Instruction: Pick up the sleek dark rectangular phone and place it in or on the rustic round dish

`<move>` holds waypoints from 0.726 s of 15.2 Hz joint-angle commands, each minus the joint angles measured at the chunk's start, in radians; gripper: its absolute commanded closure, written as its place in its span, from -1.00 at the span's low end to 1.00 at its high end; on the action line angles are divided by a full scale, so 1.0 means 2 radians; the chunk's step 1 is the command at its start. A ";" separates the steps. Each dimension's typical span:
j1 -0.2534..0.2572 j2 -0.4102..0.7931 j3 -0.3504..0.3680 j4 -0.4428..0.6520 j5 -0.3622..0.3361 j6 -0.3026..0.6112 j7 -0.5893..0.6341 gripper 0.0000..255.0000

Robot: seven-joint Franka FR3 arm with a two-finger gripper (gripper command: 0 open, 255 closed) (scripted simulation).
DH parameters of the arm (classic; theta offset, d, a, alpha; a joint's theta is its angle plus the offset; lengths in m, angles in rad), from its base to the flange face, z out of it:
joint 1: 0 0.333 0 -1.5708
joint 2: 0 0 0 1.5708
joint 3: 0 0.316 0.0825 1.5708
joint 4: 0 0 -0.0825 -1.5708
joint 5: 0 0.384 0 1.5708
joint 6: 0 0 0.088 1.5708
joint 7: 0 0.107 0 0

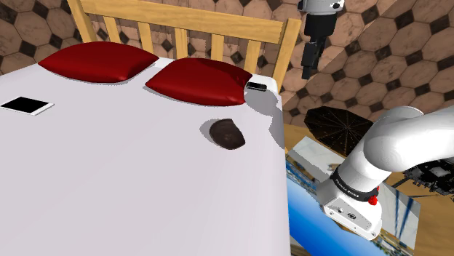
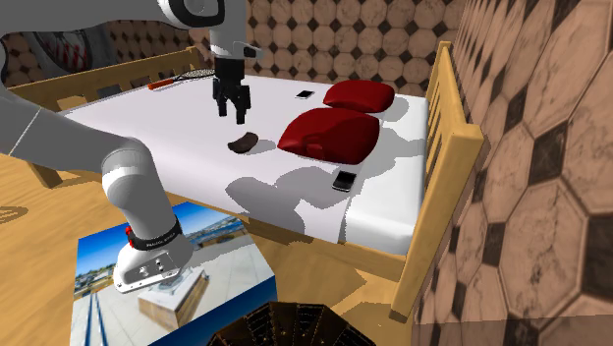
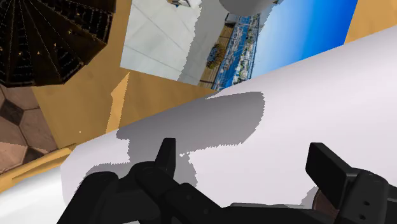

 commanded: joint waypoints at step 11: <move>-0.006 0.127 -0.086 0.008 -0.045 0.142 -0.147 -1.00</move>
